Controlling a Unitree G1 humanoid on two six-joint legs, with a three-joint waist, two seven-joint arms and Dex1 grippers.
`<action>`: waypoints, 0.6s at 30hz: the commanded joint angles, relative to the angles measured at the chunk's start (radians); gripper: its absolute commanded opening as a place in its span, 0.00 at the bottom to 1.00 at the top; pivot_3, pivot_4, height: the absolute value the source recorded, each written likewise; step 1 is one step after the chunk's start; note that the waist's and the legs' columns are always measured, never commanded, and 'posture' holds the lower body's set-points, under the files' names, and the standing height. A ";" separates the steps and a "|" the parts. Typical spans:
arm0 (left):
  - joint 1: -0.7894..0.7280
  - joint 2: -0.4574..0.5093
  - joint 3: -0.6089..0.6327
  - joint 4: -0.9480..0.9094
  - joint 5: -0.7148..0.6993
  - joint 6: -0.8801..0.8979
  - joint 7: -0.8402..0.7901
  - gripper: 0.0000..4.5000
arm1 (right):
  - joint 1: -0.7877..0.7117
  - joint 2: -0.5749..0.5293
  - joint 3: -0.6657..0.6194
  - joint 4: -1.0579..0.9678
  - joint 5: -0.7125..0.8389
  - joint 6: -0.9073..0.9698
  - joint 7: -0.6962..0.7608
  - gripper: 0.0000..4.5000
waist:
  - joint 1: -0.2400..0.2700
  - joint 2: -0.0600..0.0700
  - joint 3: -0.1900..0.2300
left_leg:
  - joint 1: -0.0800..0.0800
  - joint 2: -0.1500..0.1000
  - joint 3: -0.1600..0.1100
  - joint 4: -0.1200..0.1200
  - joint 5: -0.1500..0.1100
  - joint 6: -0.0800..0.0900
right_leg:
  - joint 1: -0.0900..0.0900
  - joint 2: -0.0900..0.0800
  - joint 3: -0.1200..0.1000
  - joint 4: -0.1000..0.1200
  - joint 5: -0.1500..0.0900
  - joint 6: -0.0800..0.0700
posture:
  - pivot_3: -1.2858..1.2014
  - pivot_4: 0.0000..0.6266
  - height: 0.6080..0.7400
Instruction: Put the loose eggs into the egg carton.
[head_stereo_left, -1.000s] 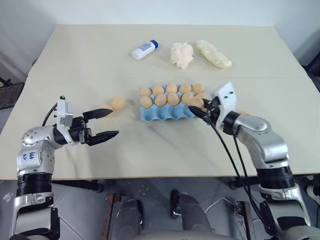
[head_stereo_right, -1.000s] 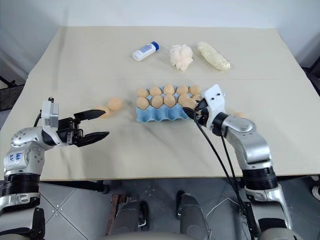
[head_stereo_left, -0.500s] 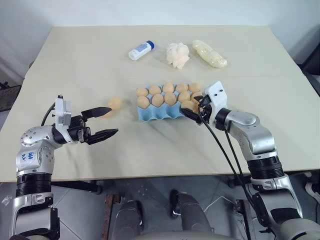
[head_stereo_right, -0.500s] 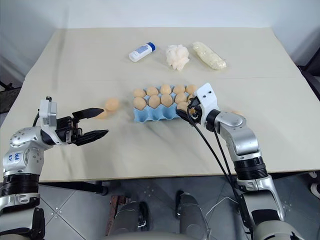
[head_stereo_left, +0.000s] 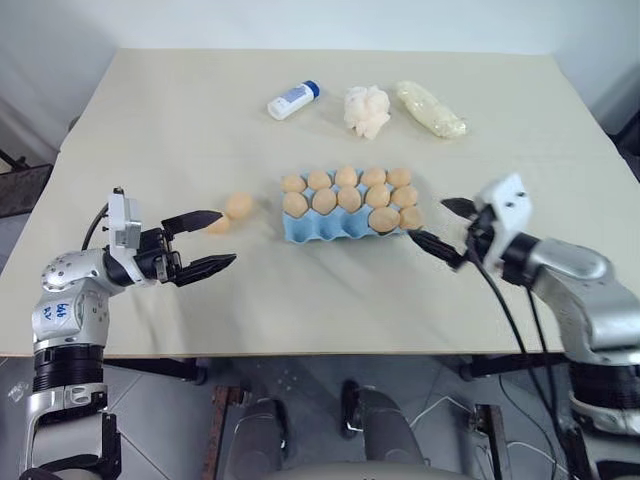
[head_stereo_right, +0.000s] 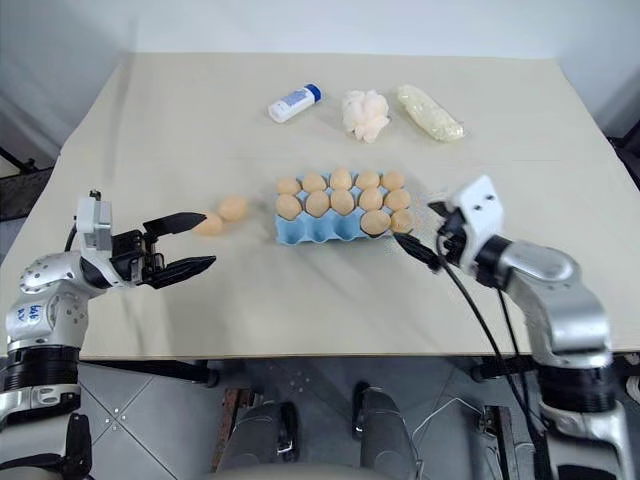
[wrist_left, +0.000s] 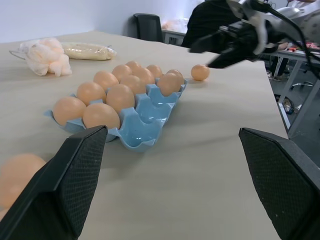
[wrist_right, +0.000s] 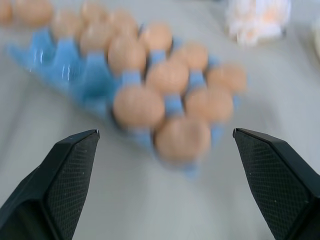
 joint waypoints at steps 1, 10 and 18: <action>-0.007 0.010 0.022 0.003 -0.020 -0.015 -0.010 1.00 | 0.111 -0.052 -0.143 -0.055 0.039 -0.029 0.047 1.00 | 0.000 0.000 0.000 | 0.000 0.000 0.000 0.000 0.000 0.000 | 0.000 0.000 0.000 0.000 0.000 0.000 | 0.52 0.24 1.00; -0.030 0.009 0.016 0.041 -0.015 -0.026 -0.019 1.00 | 0.325 -0.073 -0.298 0.010 0.027 -0.123 0.088 1.00 | -0.004 0.000 0.000 | 0.002 0.001 -0.001 0.000 0.000 0.000 | 0.002 0.001 0.003 -0.004 0.000 0.000 | 0.52 0.24 1.00; -0.030 0.012 0.017 0.035 -0.017 -0.022 -0.023 1.00 | 0.136 -0.015 -0.211 0.153 -0.037 -0.202 -0.041 1.00 | -0.004 0.000 0.000 | 0.003 0.001 -0.001 0.001 0.000 0.000 | 0.002 0.001 0.005 -0.004 0.001 0.000 | 0.52 0.24 1.00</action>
